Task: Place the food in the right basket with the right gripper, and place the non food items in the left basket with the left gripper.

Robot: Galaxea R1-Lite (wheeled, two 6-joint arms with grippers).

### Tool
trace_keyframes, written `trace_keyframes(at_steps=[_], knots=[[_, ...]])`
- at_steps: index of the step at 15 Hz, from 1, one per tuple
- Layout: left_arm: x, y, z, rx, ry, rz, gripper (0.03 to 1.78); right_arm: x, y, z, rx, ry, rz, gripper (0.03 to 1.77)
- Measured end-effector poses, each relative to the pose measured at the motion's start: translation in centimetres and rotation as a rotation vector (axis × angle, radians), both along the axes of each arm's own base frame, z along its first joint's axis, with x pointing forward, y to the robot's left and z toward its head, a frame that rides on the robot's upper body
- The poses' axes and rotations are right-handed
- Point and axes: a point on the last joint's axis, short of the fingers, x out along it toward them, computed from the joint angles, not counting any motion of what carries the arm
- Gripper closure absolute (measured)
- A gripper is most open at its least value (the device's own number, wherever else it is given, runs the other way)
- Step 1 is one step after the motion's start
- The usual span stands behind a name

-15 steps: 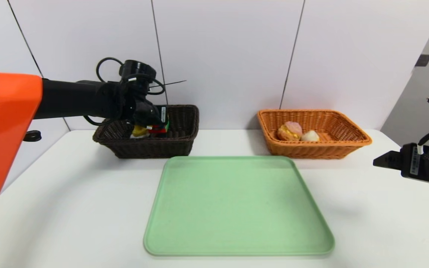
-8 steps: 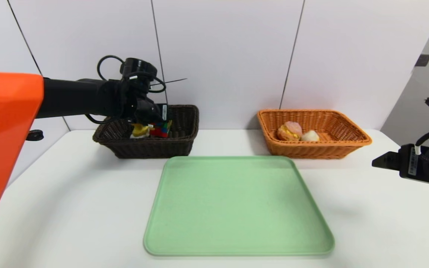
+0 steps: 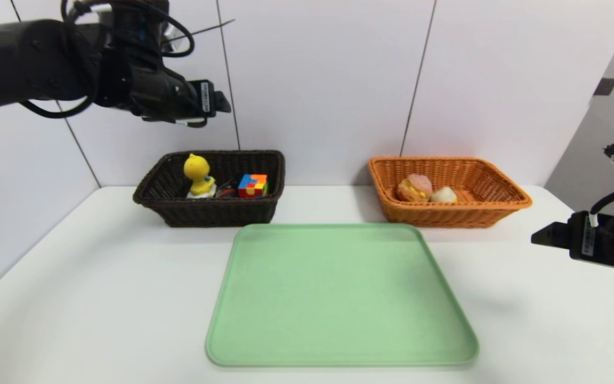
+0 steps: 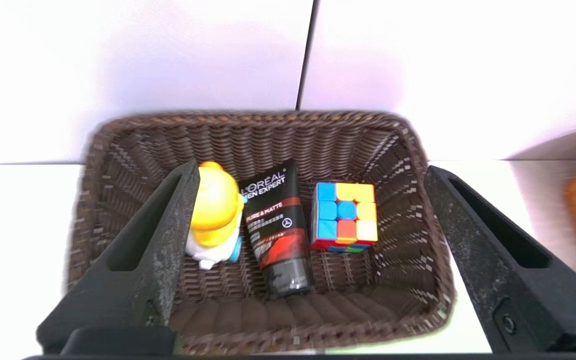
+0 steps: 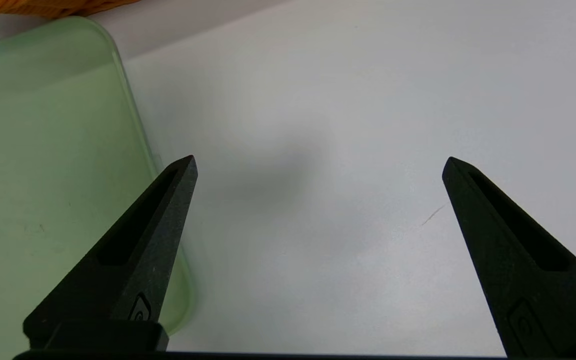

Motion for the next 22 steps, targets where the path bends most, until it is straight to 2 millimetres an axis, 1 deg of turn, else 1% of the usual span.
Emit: trace_keyframes(at_steps=[1, 2, 4, 6, 7, 11, 13, 15, 17, 19, 22], knots=[[-1.3, 0.4, 1.1, -0.002, -0.013, -0.001, 0.20, 0.0, 0.0, 0.0, -0.001, 0.000, 0.000, 0.10], [-2.5, 0.8, 1.6, 0.002, -0.004, -0.003, 0.19, 0.0, 0.0, 0.0, -0.001, -0.003, 0.000, 0.10], [-5.3, 1.6, 1.6, 0.025, 0.046, -0.017, 0.17, -0.2, 0.0, 0.4, -0.001, -0.019, 0.006, 0.10], [-9.0, 2.7, 0.8, 0.040, 0.093, -0.059, 0.16, -0.4, 0.2, 1.2, 0.000, -0.085, 0.048, 0.10], [-11.0, 3.3, 0.3, 0.042, 0.109, -0.084, 0.15, -0.7, 0.2, 1.5, -0.015, -0.123, 0.098, 0.10], [-20.1, 6.1, -1.8, 0.067, 0.106, -0.125, 0.14, -1.4, 0.6, 2.4, -0.046, -0.310, 0.417, 0.10], [-23.7, 7.4, -3.1, 0.096, 0.089, -0.080, 0.14, -1.1, 0.8, 3.0, -0.042, -0.433, 0.530, 0.10], [-26.5, 8.5, -4.3, 0.129, 0.072, 0.000, 0.13, -0.9, 0.8, 3.2, -0.061, -0.537, 0.557, 0.10], [-28.5, 9.7, -5.5, 0.159, 0.078, 0.114, 0.12, -1.3, 0.2, 2.9, -0.083, -0.594, 0.545, 0.10], [-30.2, 10.5, -6.4, 0.164, 0.075, 0.186, 0.12, -2.4, -1.2, 2.5, -0.135, -0.619, 0.505, 0.10], [-32.4, 11.3, -8.5, 0.177, 0.072, 0.293, 0.12, -5.0, -3.0, 1.6, -0.181, -0.633, 0.416, 0.10]])
